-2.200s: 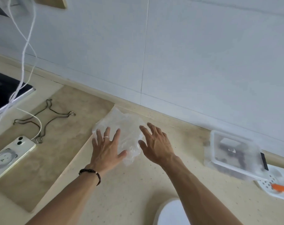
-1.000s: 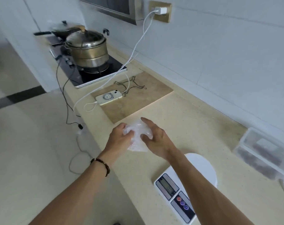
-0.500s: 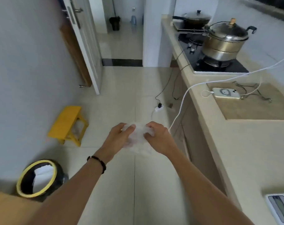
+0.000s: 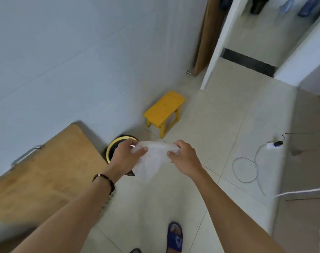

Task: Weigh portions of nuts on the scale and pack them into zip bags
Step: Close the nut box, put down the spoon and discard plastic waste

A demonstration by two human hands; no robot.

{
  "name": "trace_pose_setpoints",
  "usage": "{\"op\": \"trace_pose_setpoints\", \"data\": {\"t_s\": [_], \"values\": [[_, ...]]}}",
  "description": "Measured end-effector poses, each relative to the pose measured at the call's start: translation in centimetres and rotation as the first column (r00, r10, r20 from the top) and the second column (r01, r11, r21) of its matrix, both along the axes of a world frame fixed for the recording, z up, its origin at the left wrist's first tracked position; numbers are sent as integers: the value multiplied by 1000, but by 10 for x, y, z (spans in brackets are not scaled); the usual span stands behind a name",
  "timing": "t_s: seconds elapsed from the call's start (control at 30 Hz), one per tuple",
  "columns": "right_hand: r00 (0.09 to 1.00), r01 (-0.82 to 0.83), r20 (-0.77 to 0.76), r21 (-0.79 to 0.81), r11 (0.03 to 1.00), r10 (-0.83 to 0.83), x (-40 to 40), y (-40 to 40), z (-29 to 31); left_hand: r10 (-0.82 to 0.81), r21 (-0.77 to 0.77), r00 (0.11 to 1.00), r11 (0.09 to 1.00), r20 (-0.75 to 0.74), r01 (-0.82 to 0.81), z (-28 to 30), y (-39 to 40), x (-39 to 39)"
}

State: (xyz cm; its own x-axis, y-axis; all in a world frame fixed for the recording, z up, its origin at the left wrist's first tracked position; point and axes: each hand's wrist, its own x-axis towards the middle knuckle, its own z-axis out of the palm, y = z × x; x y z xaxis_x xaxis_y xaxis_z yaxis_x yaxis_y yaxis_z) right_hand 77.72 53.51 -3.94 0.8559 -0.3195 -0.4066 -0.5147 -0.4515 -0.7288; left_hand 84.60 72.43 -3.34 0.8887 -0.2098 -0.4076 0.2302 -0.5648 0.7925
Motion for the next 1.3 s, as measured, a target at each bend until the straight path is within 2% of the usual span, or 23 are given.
{"op": "trace_pose_setpoints", "data": {"t_s": [0.13,0.33,0.53,0.6,0.7,0.77,0.87,0.97,1.07,1.2,1.3], "values": [[990,-120,-78,-17,993,118,83,16,-82,84,59,996,995,-25,-83,-73,28,47],[923,-375,-125,-71,924,365,183,38,-234,227,212,973,954,-39,-214,-224,52,108],[870,-493,-67,-171,853,489,246,62,-346,401,249,916,884,34,-396,-339,58,154],[835,-544,-51,-220,810,548,259,71,-373,463,268,886,854,0,-446,-367,57,166],[779,-621,-78,-239,747,622,270,83,-402,509,244,851,848,-130,-470,-397,53,174],[747,-656,-109,-274,703,655,272,87,-409,455,274,879,871,-144,-407,-407,53,172],[694,-692,-156,-414,591,703,270,84,-400,356,378,931,876,-84,-301,-401,54,159],[650,-679,-144,-551,486,746,262,78,-372,99,546,994,830,52,-111,-377,55,144],[624,-603,-78,-681,416,778,254,75,-339,-117,636,986,771,117,16,-348,55,132],[664,-474,9,-768,431,747,237,70,-269,-314,714,914,699,258,39,-296,57,115],[704,-351,98,-813,465,703,215,61,-210,-377,704,879,707,292,69,-253,54,105]]}}
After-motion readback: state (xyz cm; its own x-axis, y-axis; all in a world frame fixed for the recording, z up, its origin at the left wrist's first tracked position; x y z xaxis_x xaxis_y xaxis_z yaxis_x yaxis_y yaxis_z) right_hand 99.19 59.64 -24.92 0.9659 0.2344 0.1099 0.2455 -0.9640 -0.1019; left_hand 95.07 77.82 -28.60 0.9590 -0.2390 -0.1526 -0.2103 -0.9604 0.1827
